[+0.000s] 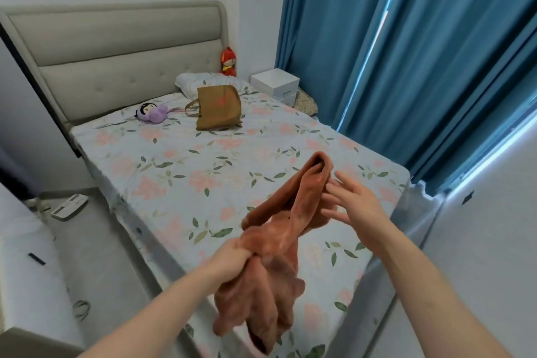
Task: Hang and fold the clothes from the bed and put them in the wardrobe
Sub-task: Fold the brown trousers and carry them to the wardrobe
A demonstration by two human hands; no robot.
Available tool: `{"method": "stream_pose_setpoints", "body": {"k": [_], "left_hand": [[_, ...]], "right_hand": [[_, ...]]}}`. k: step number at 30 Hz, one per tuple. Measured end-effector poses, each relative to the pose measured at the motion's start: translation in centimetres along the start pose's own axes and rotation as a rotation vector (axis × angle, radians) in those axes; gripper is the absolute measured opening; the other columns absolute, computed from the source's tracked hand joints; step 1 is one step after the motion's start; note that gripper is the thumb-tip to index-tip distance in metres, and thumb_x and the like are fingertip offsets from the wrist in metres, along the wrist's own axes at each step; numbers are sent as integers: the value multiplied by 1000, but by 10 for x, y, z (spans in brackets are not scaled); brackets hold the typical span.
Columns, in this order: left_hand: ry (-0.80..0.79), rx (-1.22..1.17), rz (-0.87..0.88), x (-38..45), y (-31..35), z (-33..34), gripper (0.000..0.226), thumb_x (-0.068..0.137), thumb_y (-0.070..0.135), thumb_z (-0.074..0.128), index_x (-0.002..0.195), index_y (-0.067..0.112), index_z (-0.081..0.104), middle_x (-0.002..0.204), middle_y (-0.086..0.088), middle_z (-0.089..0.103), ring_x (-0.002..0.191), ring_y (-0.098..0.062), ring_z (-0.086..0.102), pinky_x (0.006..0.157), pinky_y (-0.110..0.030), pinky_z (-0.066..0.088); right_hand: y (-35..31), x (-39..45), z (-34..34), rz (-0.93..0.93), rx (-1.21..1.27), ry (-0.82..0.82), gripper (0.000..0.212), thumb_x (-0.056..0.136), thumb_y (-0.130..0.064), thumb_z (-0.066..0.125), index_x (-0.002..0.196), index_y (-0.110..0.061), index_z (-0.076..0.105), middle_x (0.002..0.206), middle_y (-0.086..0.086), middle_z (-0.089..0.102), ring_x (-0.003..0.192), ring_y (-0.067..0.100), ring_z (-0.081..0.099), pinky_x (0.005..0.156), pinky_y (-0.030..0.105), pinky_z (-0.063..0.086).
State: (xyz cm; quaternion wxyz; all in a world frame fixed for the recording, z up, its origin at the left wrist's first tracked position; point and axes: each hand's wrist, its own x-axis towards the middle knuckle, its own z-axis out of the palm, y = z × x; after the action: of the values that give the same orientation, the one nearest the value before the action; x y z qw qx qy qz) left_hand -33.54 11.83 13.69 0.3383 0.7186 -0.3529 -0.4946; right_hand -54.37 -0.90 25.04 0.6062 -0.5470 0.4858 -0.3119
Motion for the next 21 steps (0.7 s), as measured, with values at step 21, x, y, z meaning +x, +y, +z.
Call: {"method": "stream_pose_setpoints", "body": {"k": [21], "left_hand": [[72, -1006, -101, -1, 79, -39, 13, 104, 12, 54, 105, 3, 63, 87, -13, 71, 77, -23, 69, 65, -33, 59]], "right_hand": [[120, -39, 80, 97, -459, -64, 27, 92, -21, 50, 107, -30, 70, 105, -10, 73, 98, 12, 67, 83, 29, 55]]}}
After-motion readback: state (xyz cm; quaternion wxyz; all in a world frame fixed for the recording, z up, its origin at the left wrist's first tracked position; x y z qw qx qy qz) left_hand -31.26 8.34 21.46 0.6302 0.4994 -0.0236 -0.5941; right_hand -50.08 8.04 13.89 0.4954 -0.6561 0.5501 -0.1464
